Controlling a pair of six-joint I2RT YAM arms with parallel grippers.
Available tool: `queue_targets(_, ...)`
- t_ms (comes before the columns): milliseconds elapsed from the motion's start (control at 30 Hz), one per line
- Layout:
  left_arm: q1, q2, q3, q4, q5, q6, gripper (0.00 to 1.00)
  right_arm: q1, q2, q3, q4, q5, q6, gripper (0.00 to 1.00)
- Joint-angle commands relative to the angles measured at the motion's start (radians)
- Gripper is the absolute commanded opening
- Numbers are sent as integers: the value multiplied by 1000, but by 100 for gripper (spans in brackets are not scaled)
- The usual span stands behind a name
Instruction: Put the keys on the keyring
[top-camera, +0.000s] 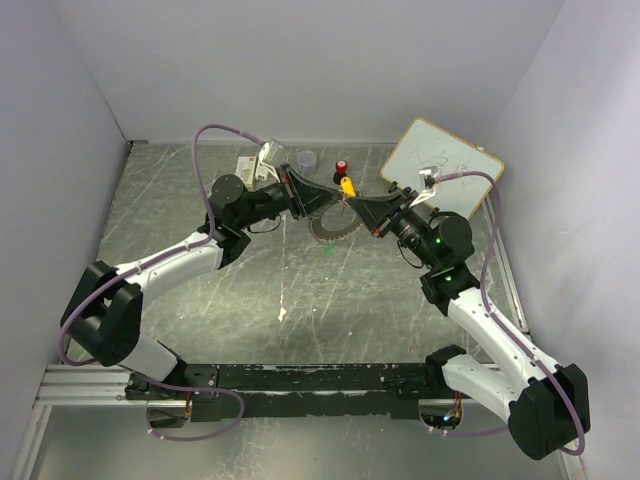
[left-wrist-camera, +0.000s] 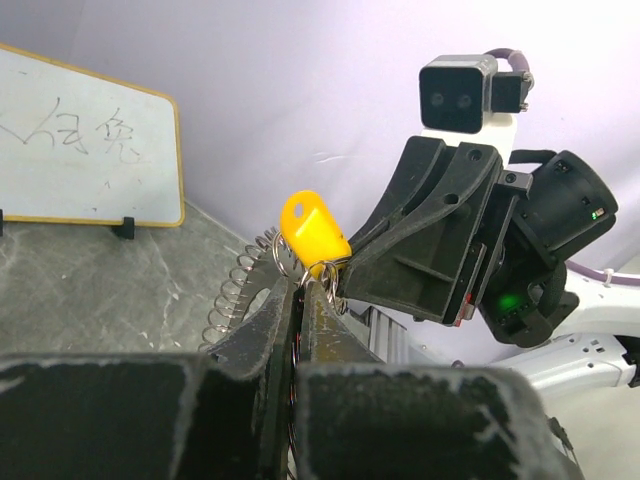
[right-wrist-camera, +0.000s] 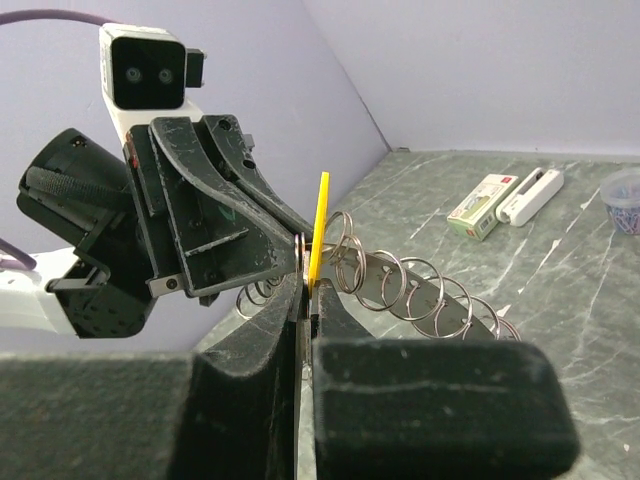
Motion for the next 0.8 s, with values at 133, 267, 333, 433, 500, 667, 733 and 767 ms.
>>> queue_targets(133,40,-7,2,126,-102,-11,7,-8,0,25,42,26,-13,0)
queue_targets(267,40,-36,-16,68,-123,31,7,-8,5,63,22,26,-31,0)
queue_targets(333,41,-45,-20,43,-129,47,7,-9,7,83,4,25,-42,0)
queue_targets(433,41,-57,-29,-3,-135,67,11,-8,12,120,-27,23,-66,0)
queue_targets(500,41,-75,-42,-38,-150,84,31,-8,12,149,-65,21,-95,0)
queue_targets(667,44,-149,-65,-134,-195,168,54,-10,32,230,-159,-4,-157,0)
queue_targets(733,44,-167,-46,-188,-195,216,55,-10,41,259,-190,-20,-181,0)
queue_targets(767,45,-172,-34,-214,-190,240,55,-10,47,277,-213,-28,-195,0)
